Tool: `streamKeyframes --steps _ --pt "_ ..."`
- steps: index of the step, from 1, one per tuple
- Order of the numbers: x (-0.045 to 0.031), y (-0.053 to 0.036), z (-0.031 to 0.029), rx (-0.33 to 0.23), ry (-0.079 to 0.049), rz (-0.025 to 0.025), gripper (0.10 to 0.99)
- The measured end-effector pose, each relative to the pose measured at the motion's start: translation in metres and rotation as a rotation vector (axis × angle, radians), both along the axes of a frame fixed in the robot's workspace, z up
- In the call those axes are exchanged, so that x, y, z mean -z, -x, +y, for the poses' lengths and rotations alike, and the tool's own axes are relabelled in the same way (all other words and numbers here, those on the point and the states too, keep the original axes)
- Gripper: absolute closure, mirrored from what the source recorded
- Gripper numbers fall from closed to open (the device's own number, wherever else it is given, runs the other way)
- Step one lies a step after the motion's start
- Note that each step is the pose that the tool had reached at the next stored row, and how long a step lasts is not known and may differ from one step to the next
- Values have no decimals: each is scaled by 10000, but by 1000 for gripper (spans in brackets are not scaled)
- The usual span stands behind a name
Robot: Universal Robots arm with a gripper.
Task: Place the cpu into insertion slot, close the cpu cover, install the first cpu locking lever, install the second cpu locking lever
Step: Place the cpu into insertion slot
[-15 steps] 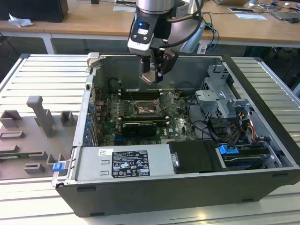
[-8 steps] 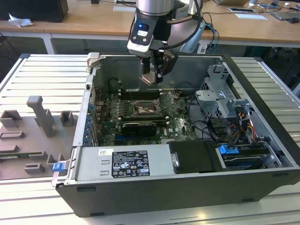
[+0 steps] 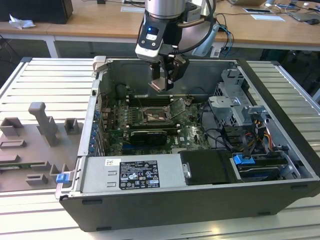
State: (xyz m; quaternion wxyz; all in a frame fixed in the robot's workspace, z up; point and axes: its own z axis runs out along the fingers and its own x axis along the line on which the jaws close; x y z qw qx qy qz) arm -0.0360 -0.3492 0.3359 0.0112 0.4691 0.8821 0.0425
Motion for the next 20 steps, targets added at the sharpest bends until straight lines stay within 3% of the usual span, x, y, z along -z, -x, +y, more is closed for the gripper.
streamKeyframes --steps 20 --pt "80 0 0 253 -1 4 553"
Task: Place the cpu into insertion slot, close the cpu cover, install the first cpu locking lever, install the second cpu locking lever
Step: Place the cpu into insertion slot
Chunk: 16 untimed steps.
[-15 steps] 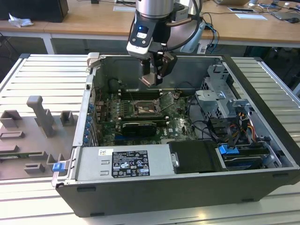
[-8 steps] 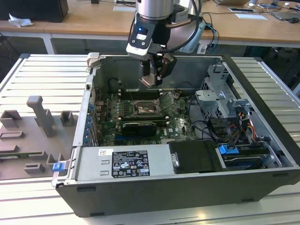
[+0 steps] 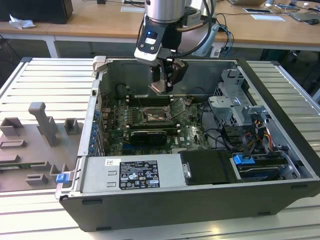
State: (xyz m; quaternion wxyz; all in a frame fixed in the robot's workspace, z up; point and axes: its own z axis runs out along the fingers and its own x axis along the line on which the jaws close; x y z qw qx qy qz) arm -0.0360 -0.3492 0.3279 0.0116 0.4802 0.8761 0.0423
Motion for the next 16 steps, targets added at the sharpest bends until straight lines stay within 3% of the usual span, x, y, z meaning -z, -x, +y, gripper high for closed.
streamKeyframes --steps 8,16 --pt "45 0 0 191 0 8 553" --pt "108 0 0 1465 0 23 553"
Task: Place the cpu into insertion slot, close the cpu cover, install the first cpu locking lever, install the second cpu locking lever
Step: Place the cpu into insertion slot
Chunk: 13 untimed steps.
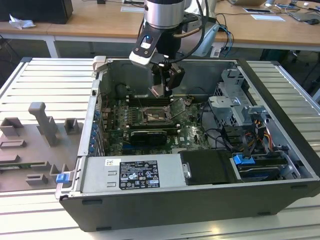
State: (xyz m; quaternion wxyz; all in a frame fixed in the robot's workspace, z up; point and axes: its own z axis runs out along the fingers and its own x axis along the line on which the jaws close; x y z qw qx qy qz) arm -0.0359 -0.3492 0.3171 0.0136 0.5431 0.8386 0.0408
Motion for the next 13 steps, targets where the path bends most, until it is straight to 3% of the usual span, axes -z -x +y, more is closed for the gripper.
streamKeyframes --steps 13 --pt "42 0 0 805 -1 0 553"
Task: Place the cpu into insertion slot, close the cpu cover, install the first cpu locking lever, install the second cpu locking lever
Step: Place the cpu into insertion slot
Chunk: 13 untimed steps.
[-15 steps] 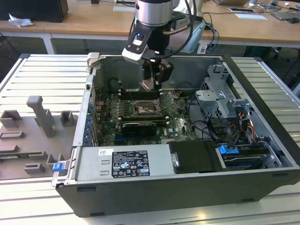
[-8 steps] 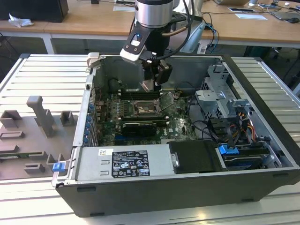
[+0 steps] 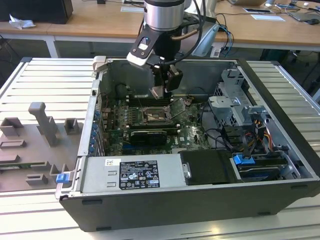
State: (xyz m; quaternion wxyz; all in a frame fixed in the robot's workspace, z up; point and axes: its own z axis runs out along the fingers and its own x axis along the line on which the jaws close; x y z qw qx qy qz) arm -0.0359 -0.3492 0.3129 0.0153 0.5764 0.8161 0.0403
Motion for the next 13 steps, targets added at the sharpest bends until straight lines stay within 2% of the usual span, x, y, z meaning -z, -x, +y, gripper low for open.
streamKeyframes --steps 13 --pt "46 0 0 832 1 1 553"
